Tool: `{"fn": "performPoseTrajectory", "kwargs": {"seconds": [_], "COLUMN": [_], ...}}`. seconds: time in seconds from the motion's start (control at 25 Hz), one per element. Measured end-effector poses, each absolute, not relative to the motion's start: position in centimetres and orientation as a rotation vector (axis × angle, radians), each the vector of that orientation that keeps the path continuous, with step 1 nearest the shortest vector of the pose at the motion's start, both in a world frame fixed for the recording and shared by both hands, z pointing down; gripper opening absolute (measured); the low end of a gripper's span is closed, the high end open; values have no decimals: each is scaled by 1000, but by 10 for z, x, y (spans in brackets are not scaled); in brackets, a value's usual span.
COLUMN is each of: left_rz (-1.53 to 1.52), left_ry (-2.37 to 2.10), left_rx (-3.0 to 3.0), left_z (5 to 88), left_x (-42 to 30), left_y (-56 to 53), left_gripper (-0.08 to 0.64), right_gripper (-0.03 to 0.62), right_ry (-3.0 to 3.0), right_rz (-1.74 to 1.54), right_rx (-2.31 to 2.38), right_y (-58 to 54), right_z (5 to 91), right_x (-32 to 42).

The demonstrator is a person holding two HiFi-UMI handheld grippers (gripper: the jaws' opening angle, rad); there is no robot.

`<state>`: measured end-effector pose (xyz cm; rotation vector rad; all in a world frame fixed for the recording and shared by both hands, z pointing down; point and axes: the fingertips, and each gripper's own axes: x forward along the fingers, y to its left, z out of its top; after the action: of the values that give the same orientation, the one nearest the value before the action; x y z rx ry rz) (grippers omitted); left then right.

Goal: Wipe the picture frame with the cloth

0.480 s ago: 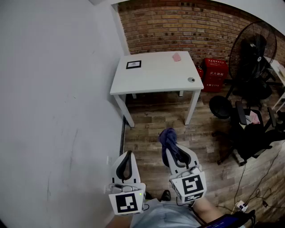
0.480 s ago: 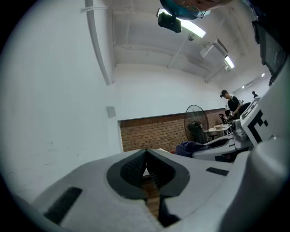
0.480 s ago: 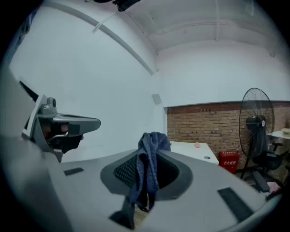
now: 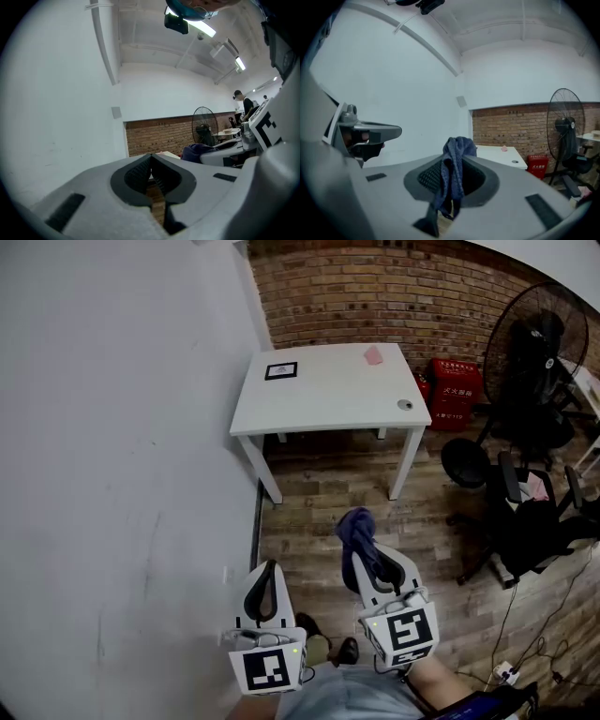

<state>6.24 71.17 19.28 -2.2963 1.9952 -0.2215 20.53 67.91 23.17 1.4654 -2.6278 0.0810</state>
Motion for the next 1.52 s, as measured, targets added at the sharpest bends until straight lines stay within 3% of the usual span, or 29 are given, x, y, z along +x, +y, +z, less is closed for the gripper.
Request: {"fn": "performPoseTrajectory", "kwargs": {"seconds": [0.72,1.52], "left_rz": [-252,-122], "left_ry": [2018,1864], "left_rx": [-2415,-2459], "left_z": [241,198], "left_x": [-19,-77], "left_y": [539,376], "left_gripper": [9,9], "right_gripper": [78,80], "right_ry": [-2549,-2535], "right_rz": [121,10], "right_rx": [1452,1614], "right_y": [512,361], "right_z": [269,221], "right_x": [127,64]}}
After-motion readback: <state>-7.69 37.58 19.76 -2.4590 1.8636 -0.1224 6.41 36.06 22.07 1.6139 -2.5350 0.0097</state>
